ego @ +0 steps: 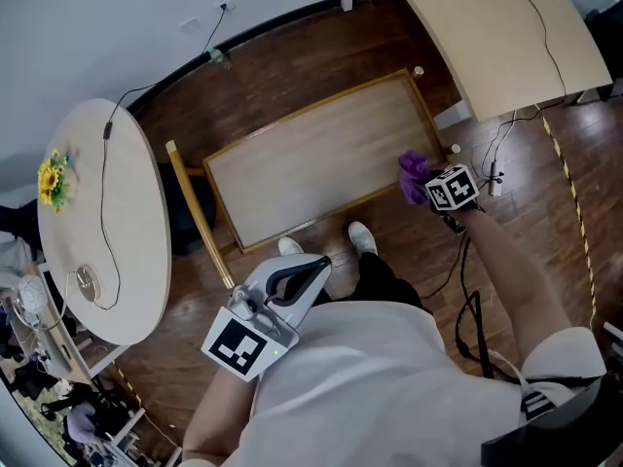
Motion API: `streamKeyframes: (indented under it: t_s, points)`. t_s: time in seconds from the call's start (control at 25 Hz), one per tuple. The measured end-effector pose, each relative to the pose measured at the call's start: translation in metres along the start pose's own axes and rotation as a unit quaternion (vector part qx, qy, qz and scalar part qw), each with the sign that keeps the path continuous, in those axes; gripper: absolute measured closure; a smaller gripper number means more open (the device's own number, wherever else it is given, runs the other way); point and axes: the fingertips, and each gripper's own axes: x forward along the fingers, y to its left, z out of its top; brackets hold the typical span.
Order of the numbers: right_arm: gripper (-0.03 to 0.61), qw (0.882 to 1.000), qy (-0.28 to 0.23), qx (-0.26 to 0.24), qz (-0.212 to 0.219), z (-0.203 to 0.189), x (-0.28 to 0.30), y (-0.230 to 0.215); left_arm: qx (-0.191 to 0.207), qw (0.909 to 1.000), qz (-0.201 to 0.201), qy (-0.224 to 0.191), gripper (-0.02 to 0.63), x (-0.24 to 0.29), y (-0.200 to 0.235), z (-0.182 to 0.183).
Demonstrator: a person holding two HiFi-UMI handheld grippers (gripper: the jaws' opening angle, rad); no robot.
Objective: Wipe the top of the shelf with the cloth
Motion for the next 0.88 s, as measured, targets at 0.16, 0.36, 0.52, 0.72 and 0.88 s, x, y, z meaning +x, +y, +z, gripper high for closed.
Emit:
streamKeyframes:
  t_s: [0.16, 0.36, 0.52, 0.72, 0.88]
  points:
    - [0.477, 0.998, 0.022, 0.010, -0.058, -0.025, -0.022, -0.066, -0.001, 1.0000, 0.008, 0.000, 0.595, 0.014, -0.009, 0.004]
    - [0.479, 0.995, 0.028, 0.024, -0.093, -0.048, -0.041, -0.114, -0.006, 0.9995, 0.030, 0.003, 0.595, 0.025, -0.019, 0.007]
    - [0.479, 0.995, 0.022, 0.022, -0.091, -0.054, -0.044, -0.117, -0.009, 0.9988, 0.048, 0.009, 0.595, 0.028, -0.026, 0.007]
    - [0.479, 0.996, -0.018, 0.047, -0.067, -0.049, -0.049, -0.089, 0.001, 0.9984, 0.055, 0.008, 0.595, 0.019, -0.037, 0.005]
    - [0.477, 0.993, -0.095, 0.063, -0.041, -0.034, -0.086, -0.033, 0.013, 0.9981, 0.060, -0.001, 0.595, -0.001, -0.055, 0.005]
